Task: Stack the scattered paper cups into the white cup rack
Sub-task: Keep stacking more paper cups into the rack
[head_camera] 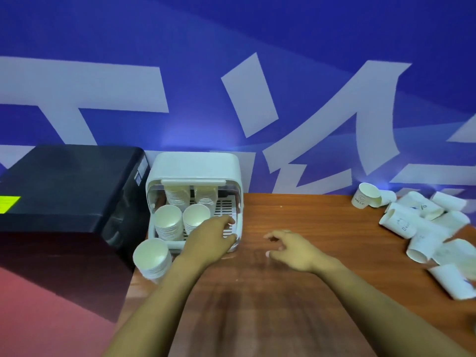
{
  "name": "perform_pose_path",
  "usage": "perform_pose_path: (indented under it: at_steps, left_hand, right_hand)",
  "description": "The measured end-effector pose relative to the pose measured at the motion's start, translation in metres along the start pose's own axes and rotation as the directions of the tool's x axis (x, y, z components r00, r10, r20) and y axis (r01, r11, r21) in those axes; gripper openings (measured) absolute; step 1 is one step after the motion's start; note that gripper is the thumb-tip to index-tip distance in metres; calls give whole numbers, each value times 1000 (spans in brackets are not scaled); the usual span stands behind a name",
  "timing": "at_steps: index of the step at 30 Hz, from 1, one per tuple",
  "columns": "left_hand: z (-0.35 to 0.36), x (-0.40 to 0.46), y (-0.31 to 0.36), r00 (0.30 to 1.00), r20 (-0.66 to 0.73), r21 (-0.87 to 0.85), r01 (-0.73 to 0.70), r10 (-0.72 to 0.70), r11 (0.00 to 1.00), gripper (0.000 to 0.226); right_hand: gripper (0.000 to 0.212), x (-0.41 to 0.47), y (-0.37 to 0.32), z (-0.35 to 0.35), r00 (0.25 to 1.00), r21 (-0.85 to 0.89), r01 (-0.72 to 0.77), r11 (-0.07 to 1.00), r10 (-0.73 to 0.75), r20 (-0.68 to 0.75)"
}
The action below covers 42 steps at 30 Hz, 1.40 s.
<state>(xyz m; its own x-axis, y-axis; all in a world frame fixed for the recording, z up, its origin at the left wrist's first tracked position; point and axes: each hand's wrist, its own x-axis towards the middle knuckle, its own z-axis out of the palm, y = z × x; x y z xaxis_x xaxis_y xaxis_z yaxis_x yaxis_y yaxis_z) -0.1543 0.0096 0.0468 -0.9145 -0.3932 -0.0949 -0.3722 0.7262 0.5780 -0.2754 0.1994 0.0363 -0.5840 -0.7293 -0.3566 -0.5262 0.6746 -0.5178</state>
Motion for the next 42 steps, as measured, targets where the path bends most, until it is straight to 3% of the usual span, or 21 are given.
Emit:
perform_pose_path:
  at_steps: [7, 15, 25, 32, 38, 42]
  left_hand:
    - [48, 2, 98, 1000, -18, 18, -20, 21, 1000, 35]
    - [131, -15, 169, 992, 121, 23, 33, -35, 999, 35]
    - [134, 0, 187, 990, 141, 66, 24, -33, 998, 36]
    - [156, 23, 200, 979, 201, -38, -34, 41, 999, 35]
    - [187, 27, 194, 940, 336, -11, -53, 54, 999, 38]
    - [186, 26, 193, 944, 328, -21, -18, 24, 1000, 37]
  right_hand:
    - [42, -58, 96, -44, 1000, 55, 3, 998, -1, -28]
    - [38, -99, 183, -70, 999, 156, -29, 987, 32, -12]
    - [36, -115, 211, -69, 997, 229, -62, 972, 69, -22]
    - [36, -134, 232, -85, 980, 202, -161, 966, 181, -84]
    - [36, -157, 264, -72, 961, 93, -274, 957, 277, -13]
    - [33, -161, 283, -87, 959, 66, -281, 957, 283, -24]
